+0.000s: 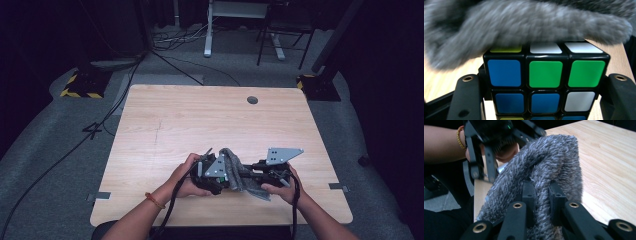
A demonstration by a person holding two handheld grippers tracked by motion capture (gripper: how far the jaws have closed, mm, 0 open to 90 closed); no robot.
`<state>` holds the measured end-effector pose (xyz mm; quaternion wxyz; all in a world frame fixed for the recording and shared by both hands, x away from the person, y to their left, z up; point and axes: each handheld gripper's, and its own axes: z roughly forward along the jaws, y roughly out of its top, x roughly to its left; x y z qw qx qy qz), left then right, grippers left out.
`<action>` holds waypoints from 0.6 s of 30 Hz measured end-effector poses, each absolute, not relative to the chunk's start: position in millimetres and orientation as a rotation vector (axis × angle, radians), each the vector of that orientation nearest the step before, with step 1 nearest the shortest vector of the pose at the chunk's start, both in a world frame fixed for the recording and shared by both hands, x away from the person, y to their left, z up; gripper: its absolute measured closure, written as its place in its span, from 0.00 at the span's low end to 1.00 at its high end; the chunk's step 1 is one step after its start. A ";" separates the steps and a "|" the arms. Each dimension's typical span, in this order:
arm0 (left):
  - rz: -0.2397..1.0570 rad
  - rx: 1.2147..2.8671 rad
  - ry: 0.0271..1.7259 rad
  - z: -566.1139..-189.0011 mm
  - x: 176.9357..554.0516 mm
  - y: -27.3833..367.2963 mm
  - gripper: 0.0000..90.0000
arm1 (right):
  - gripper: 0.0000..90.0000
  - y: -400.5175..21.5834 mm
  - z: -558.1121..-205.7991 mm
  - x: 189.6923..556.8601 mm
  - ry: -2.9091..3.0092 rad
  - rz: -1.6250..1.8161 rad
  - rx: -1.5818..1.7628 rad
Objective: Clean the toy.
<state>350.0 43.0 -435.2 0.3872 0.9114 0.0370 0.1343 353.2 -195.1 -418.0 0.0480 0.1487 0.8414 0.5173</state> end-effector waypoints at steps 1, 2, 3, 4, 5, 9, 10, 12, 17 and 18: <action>0.354 2.319 0.100 -434.7 349.9 43.2 0.37 | 0.88 -193.3 -418.4 352.2 2.563 1.554 0.443; 0.358 2.308 0.106 -434.0 350.4 44.7 0.37 | 0.88 -193.1 -418.6 352.2 2.553 1.539 0.445; 0.353 2.296 0.113 -433.2 350.9 46.4 0.37 | 0.88 -194.3 -418.5 353.2 2.546 1.527 0.453; 0.354 2.280 0.123 -431.2 351.2 49.1 0.37 | 0.88 -195.6 -418.6 354.3 2.541 1.518 0.462; 0.356 2.260 0.131 -429.0 351.4 51.7 0.37 | 0.88 -197.7 -419.1 356.1 2.536 1.509 0.482; 0.334 2.188 0.132 -421.4 351.4 58.6 0.37 | 0.88 -204.8 -426.2 363.3 2.556 1.480 0.545; 0.338 2.184 0.120 -421.1 351.0 58.7 0.37 | 0.88 -204.8 -428.2 364.9 2.568 1.463 0.550; 0.335 2.186 0.120 -421.6 350.3 57.7 0.37 | 0.88 -204.3 -430.5 366.6 2.581 1.491 0.556; 0.317 2.214 0.092 -425.8 350.0 54.6 0.37 | 0.88 -200.1 -430.2 363.0 2.598 1.542 0.515; 0.310 2.218 0.090 -426.4 350.4 54.4 0.37 | 0.88 -200.3 -430.2 362.6 2.595 1.557 0.517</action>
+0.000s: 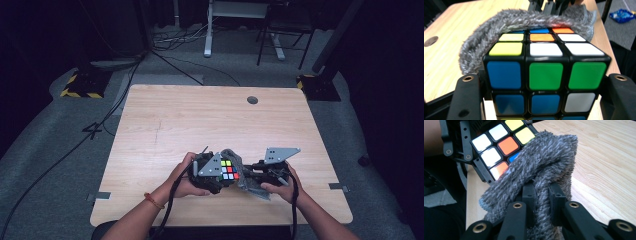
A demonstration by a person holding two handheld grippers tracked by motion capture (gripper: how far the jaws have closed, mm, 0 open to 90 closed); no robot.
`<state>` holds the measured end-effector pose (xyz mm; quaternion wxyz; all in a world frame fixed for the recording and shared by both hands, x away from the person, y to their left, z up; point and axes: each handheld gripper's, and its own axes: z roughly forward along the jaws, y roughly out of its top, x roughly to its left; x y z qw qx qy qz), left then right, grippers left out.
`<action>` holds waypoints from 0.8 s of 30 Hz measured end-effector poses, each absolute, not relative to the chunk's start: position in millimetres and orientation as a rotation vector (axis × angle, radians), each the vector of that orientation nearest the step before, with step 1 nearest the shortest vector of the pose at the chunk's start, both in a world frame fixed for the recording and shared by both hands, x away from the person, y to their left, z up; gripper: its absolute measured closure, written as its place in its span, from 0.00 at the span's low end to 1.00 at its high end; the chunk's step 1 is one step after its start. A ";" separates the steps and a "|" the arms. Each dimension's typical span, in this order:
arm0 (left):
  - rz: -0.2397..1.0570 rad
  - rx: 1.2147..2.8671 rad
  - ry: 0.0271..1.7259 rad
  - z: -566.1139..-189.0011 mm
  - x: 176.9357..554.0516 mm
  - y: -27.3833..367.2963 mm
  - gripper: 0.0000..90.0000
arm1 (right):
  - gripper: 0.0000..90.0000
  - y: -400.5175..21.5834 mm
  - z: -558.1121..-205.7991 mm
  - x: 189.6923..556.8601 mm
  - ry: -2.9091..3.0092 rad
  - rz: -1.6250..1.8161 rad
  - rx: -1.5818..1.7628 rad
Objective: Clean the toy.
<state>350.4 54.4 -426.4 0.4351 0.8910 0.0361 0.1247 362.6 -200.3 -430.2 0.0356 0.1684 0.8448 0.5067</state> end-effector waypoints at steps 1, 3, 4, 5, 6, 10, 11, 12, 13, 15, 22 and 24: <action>0.307 2.218 0.098 -427.0 350.1 54.0 0.37 | 0.88 -201.0 -430.1 362.8 2.597 1.593 0.523; 0.319 2.224 0.091 -426.9 350.0 53.0 0.37 | 0.88 -200.3 -429.0 362.2 2.594 1.586 0.516; 0.314 2.226 0.091 -426.8 350.2 52.8 0.37 | 0.88 -199.7 -428.4 361.2 2.590 1.593 0.512; 0.314 2.228 0.089 -426.9 350.2 52.6 0.37 | 0.88 -199.2 -427.3 360.3 2.587 1.595 0.505; 0.313 2.230 0.091 -427.0 350.3 52.5 0.37 | 0.88 -198.9 -426.4 359.4 2.581 1.595 0.500; 0.314 2.235 0.094 -427.0 350.9 52.6 0.36 | 0.88 -199.1 -423.7 357.9 2.564 1.607 0.497; 0.317 2.244 0.096 -427.4 350.9 52.2 0.36 | 0.88 -199.3 -423.3 357.5 2.562 1.610 0.497; 0.328 2.261 0.092 -428.0 350.9 51.6 0.36 | 0.88 -199.3 -423.0 357.2 2.561 1.608 0.492; 0.335 2.269 0.098 -429.2 350.6 50.6 0.36 | 0.88 -199.3 -422.8 356.8 2.561 1.612 0.486; 0.320 2.262 0.109 -430.3 350.9 51.4 0.37 | 0.88 -199.3 -423.1 356.3 2.562 1.609 0.485; 0.332 2.223 0.113 -427.1 349.6 51.6 0.37 | 0.88 -200.3 -429.8 362.8 2.584 1.538 0.541; 0.325 2.219 0.116 -427.2 350.1 51.5 0.37 | 0.88 -200.3 -431.9 363.9 2.596 1.544 0.552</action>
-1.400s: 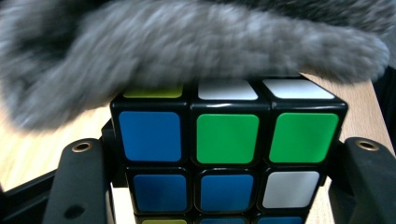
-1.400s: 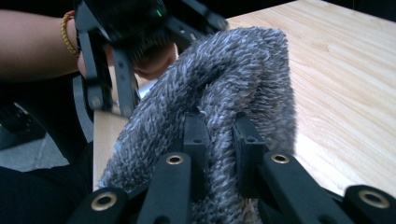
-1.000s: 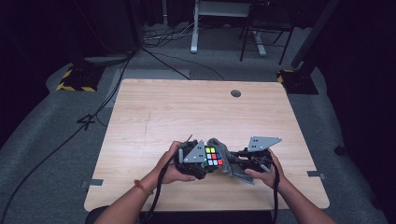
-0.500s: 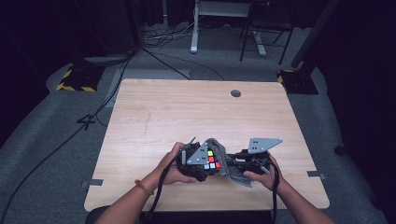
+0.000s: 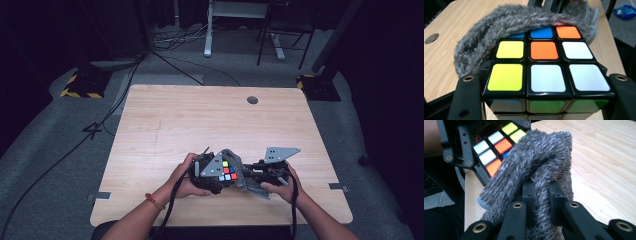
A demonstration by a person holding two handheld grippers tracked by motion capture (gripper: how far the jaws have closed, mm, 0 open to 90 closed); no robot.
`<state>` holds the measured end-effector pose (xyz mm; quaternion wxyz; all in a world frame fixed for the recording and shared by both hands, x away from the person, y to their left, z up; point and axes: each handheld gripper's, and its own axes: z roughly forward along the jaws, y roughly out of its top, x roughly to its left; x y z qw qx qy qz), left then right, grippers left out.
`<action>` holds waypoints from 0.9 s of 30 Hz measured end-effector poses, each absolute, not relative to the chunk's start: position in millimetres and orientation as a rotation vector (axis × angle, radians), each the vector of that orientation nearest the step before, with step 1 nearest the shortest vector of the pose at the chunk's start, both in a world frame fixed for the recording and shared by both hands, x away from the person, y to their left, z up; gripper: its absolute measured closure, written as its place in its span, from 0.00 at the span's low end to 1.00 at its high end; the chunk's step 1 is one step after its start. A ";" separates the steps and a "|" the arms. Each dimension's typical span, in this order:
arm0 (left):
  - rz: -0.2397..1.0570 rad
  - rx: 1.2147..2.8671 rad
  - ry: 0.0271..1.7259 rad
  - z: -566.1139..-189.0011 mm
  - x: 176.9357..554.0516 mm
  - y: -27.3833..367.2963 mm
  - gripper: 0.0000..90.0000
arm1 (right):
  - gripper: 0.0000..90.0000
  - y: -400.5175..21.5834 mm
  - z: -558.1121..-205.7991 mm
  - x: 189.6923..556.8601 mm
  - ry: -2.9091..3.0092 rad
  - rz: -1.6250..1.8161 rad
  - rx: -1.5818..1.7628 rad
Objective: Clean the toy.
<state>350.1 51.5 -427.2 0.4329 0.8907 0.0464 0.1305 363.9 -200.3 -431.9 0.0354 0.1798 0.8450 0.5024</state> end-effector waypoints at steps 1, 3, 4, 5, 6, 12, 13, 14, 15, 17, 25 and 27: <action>0.337 2.226 0.115 -427.8 350.1 50.3 0.37 | 0.88 -200.4 -432.6 364.2 2.601 1.548 0.556; 0.309 2.236 0.124 -429.6 350.7 48.5 0.37 | 0.88 -200.2 -433.0 364.2 2.605 1.583 0.558; 0.310 2.245 0.120 -430.0 351.4 48.0 0.36 | 0.88 -199.4 -432.5 363.1 2.603 1.594 0.544; 0.325 2.268 0.125 -430.9 350.9 47.2 0.37 | 0.88 -198.9 -432.1 362.4 2.601 1.595 0.535; 0.338 2.287 0.120 -432.3 350.2 46.0 0.37 | 0.88 -198.7 -431.2 361.3 2.597 1.613 0.527; 0.338 2.307 0.117 -433.8 350.7 44.2 0.37 | 0.88 -197.6 -425.6 356.4 2.580 1.626 0.500; 0.341 2.314 0.114 -434.5 351.0 43.4 0.37 | 0.88 -197.7 -425.1 356.4 2.578 1.634 0.499; 0.343 2.321 0.118 -434.9 351.0 43.0 0.37 | 0.88 -197.0 -424.7 356.2 2.576 1.635 0.493; 0.348 2.319 0.118 -434.8 351.1 43.0 0.37 | 0.88 -196.2 -424.7 355.8 2.575 1.625 0.489; 0.341 2.296 0.125 -432.9 350.9 45.2 0.37 | 0.88 -196.0 -424.8 355.8 2.568 1.617 0.493; 0.362 2.232 0.143 -426.8 349.5 49.1 0.37 | 0.88 -195.4 -431.3 359.1 2.589 1.520 0.514; 0.357 2.254 0.142 -428.5 350.8 48.0 0.37 | 0.88 -194.1 -429.4 356.8 2.582 1.532 0.508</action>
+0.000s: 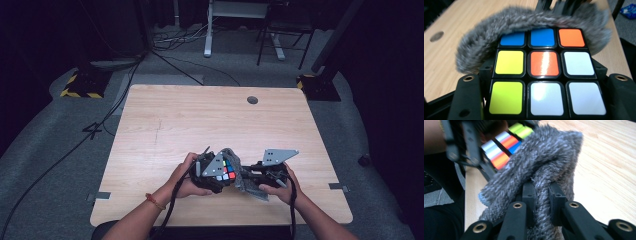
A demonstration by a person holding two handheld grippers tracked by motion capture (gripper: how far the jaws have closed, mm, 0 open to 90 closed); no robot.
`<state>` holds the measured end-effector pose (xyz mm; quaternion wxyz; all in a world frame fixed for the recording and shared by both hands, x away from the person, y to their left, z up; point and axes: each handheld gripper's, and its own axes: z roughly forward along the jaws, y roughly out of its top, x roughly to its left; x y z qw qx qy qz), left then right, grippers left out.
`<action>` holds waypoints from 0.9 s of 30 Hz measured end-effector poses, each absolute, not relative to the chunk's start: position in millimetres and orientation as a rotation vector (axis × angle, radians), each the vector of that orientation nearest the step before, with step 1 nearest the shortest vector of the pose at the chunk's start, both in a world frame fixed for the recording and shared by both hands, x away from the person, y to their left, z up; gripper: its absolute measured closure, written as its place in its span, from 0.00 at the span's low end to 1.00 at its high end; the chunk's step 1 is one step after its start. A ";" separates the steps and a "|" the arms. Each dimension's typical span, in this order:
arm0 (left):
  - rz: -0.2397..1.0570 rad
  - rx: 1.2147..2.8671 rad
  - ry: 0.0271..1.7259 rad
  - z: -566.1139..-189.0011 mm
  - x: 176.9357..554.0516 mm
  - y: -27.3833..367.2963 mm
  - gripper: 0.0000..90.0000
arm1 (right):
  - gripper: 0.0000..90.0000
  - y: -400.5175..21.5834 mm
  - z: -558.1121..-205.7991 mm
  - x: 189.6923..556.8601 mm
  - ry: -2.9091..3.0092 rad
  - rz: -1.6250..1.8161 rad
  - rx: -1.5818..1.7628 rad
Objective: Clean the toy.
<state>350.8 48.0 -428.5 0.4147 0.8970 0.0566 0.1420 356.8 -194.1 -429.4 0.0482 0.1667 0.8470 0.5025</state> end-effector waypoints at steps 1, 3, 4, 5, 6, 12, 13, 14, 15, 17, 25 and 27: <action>0.344 2.258 0.142 -429.3 351.5 47.7 0.37 | 0.88 -193.7 -428.6 355.6 2.580 1.527 0.507; 0.340 2.273 0.149 -430.7 351.8 46.7 0.36 | 0.88 -194.1 -427.2 353.9 2.571 1.541 0.504; 0.334 2.278 0.154 -431.7 352.4 46.5 0.36 | 0.88 -194.0 -426.4 353.2 2.568 1.541 0.502; 0.336 2.283 0.158 -432.4 353.2 46.1 0.36 | 0.88 -193.5 -424.9 352.1 2.560 1.543 0.499; 0.342 2.295 0.160 -433.5 353.3 44.8 0.36 | 0.88 -193.0 -423.8 351.0 2.551 1.558 0.496; 0.345 2.309 0.168 -437.4 353.4 42.7 0.37 | 0.88 -187.3 -422.2 347.5 2.551 1.527 0.455; 0.348 2.302 0.167 -436.2 353.5 43.5 0.37 | 0.88 -188.9 -422.1 349.0 2.549 1.536 0.462; 0.346 2.293 0.168 -434.8 353.0 44.4 0.37 | 0.88 -189.9 -421.6 349.5 2.544 1.532 0.464; 0.339 2.280 0.163 -433.0 352.8 45.8 0.37 | 0.88 -190.6 -421.5 349.5 2.543 1.512 0.456; 0.338 2.264 0.160 -428.7 352.4 48.6 0.37 | 0.88 -190.4 -424.7 350.4 2.552 1.438 0.438; 0.334 2.215 0.172 -421.9 352.7 55.9 0.37 | 0.88 -193.6 -437.6 360.1 2.600 1.385 0.508; 0.347 2.255 0.159 -426.6 351.7 51.2 0.37 | 0.88 -193.8 -431.9 356.7 2.588 1.472 0.485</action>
